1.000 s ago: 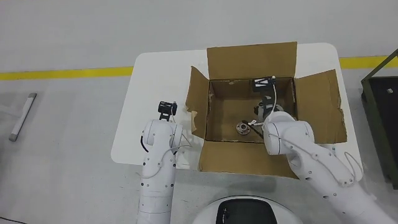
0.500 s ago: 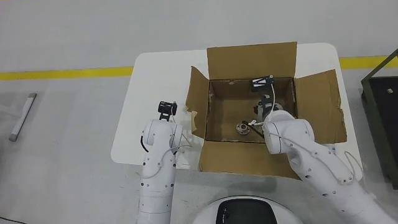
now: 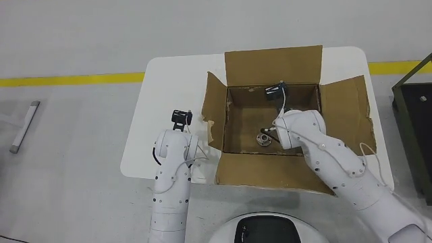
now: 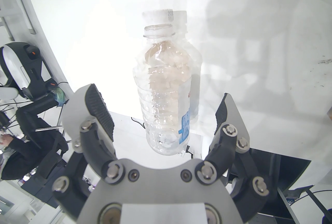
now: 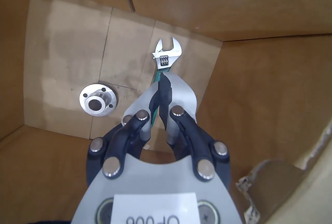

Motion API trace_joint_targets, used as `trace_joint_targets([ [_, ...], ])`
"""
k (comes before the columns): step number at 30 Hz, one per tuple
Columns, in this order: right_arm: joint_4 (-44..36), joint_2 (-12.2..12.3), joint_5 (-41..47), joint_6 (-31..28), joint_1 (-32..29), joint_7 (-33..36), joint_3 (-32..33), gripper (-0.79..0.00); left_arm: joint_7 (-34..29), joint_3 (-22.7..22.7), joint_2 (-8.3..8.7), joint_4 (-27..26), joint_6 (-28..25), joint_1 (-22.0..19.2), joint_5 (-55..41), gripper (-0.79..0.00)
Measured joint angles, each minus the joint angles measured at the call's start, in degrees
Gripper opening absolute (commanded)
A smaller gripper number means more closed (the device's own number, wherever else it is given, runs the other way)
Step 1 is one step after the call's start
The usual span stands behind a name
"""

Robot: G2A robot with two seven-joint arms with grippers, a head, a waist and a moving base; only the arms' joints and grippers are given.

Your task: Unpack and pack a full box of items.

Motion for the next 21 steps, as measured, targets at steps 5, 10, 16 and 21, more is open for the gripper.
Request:
trace_joint_targets([
  [5, 2.9, -1.3, -0.7, -0.4, 0.4, 0.4, 0.9, -0.486, 0.0, 0.0, 0.00, 0.0, 0.0, 0.0, 0.0, 0.000],
  [10, 4.2, -2.4, -1.9, -0.5, -0.2, 0.5, 2.4, -0.446, 0.0, 0.0, 0.00, 0.0, 0.0, 0.0, 0.0, 0.000],
  [16, 3.8, -3.5, -3.4, -1.3, -1.4, 1.3, 4.3, -0.394, 0.0, 0.0, 0.00, 0.0, 0.0, 0.0, 0.0, 0.000],
  [21, 3.7, -4.5, -4.7, -1.7, -2.7, 1.7, 5.6, -0.339, 0.0, 0.0, 0.00, 0.0, 0.0, 0.0, 0.0, 0.000],
])
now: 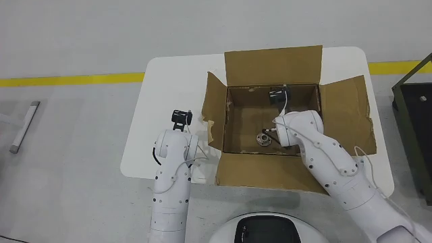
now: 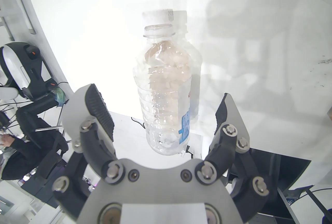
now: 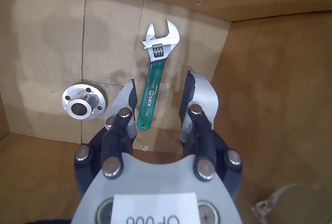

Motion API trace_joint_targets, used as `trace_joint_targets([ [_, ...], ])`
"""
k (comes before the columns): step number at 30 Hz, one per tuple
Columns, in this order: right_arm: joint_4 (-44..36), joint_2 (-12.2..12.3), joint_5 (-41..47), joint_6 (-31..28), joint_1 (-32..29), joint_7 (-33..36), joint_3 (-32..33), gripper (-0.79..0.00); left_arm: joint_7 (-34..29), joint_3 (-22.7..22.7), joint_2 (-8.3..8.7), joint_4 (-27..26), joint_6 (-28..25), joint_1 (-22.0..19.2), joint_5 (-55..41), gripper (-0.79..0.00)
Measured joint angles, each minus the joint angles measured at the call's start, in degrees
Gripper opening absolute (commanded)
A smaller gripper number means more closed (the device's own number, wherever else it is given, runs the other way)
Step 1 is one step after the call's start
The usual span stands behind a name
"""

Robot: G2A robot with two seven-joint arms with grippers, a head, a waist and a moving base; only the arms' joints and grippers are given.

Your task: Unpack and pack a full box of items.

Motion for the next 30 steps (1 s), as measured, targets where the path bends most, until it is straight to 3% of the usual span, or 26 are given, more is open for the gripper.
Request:
trace_joint_targets([
  [5, 0.2, -1.0, -1.4, -0.4, -1.0, 0.4, 1.1, -0.360, 0.0, 0.0, 0.00, 0.0, 0.0, 0.0, 0.0, 0.000],
  [9, 0.5, -1.7, -2.2, -0.6, -1.6, 0.6, 1.8, -0.425, 0.0, 0.0, 0.00, 0.0, 0.0, 0.0, 0.0, 0.000],
  [30, 2.7, -4.7, -4.1, -0.7, -3.0, 0.7, 5.3, -0.474, 0.0, 0.0, 0.00, 0.0, 0.0, 0.0, 0.0, 0.000],
])
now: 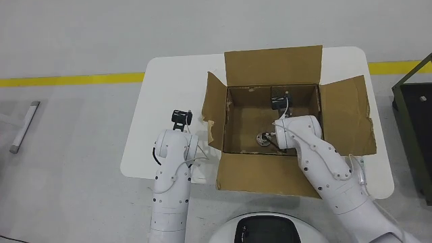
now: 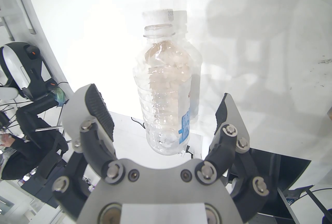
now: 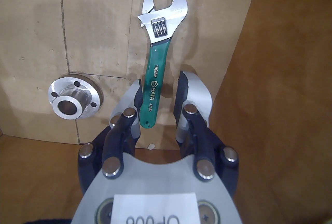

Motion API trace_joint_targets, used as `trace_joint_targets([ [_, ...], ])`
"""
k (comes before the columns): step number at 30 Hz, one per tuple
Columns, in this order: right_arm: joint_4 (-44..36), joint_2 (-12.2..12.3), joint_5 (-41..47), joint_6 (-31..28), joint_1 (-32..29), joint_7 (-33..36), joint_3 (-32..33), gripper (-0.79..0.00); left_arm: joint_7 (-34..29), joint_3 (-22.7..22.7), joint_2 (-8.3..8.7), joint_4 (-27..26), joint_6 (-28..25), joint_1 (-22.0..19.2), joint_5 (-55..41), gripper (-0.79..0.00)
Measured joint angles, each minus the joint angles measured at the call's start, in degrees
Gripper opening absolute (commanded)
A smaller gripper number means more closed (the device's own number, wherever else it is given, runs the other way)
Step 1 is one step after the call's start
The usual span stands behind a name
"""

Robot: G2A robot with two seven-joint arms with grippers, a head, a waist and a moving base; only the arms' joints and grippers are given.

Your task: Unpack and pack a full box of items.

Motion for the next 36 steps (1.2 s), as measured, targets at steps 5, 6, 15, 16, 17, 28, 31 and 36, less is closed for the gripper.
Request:
trace_joint_targets([
  [5, 0.9, -0.4, 0.3, 0.3, 0.0, -0.3, 0.3, -0.496, 0.0, 0.0, 0.00, 0.0, 0.0, 0.0, 0.0, 0.000],
  [6, 1.1, -0.5, 0.3, 0.4, 0.0, -0.4, 0.4, -0.502, 0.0, 0.0, 0.00, 0.0, 0.0, 0.0, 0.0, 0.000],
  [15, 2.2, -1.0, 0.5, 0.2, 0.1, -1.1, 0.8, -0.782, 0.0, 0.0, 0.00, 0.0, 0.0, 0.0, 0.0, 0.000],
  [16, 2.3, -1.1, 0.5, 0.1, 0.1, -1.1, 0.8, -0.785, 0.0, 0.0, 0.00, 0.0, 0.0, 0.0, 0.0, 0.000],
  [17, 2.4, -1.1, 0.5, 0.0, 0.0, -1.2, 0.8, -0.785, 0.0, 0.0, 0.00, 0.0, 0.0, 0.0, 0.0, 0.000],
  [28, -1.0, -1.5, 3.1, -1.5, -1.3, -3.9, 2.0, -0.785, 0.0, 0.0, 0.00, 0.0, 0.0, 0.0, 0.0, 0.000],
  [31, -4.1, -1.6, 4.6, -2.8, -2.4, -6.1, 2.3, -0.785, 0.0, 0.0, 0.00, 0.0, 0.0, 0.0, 0.0, 0.000],
  [36, -9.7, -1.6, 9.3, -4.5, -4.7, -9.5, 4.2, -0.785, 0.0, 0.0, 0.00, 0.0, 0.0, 0.0, 0.0, 0.000],
])
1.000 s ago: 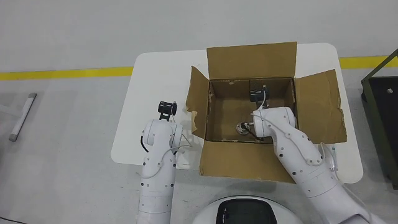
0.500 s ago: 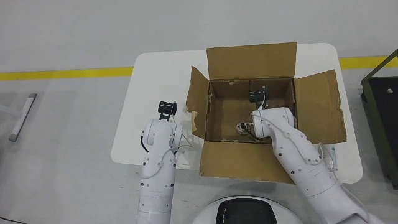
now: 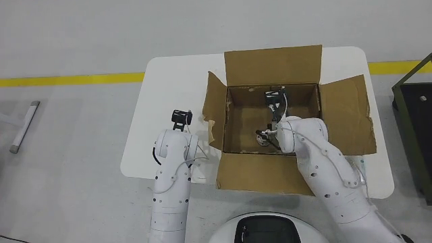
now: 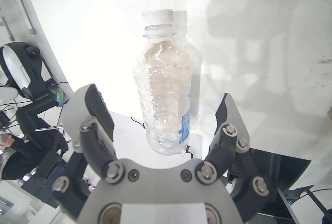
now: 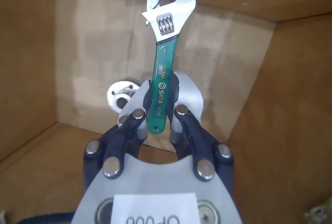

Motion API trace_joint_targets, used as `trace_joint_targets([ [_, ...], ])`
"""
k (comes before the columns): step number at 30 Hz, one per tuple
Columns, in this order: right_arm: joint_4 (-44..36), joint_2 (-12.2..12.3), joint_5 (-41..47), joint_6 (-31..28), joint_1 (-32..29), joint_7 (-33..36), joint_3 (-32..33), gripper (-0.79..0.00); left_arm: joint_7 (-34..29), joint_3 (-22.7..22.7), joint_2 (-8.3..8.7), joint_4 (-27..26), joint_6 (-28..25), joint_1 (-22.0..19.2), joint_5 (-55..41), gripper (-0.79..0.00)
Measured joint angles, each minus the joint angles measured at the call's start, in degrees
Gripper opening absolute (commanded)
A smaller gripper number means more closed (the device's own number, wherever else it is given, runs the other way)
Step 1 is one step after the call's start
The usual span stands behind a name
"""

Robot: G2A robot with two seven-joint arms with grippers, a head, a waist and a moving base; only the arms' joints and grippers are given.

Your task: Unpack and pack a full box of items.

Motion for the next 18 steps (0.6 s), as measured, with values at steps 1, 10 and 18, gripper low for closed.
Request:
trace_joint_targets([
  [1, -1.7, 0.0, 2.3, -0.6, -0.8, -1.1, 0.9, -0.785, 0.0, 0.0, 0.00, 0.0, 0.0, 0.0, 0.0, 0.000],
  [10, -15.7, 0.7, 30.4, -12.4, -10.9, -13.5, 13.6, -0.785, 0.0, 0.0, 0.00, 0.0, 0.0, 0.0, 0.0, 0.000],
  [18, -18.0, 1.7, 50.3, -23.1, -17.6, -16.9, 21.5, -0.785, 0.0, 0.0, 0.00, 0.0, 0.0, 0.0, 0.0, 0.000],
])
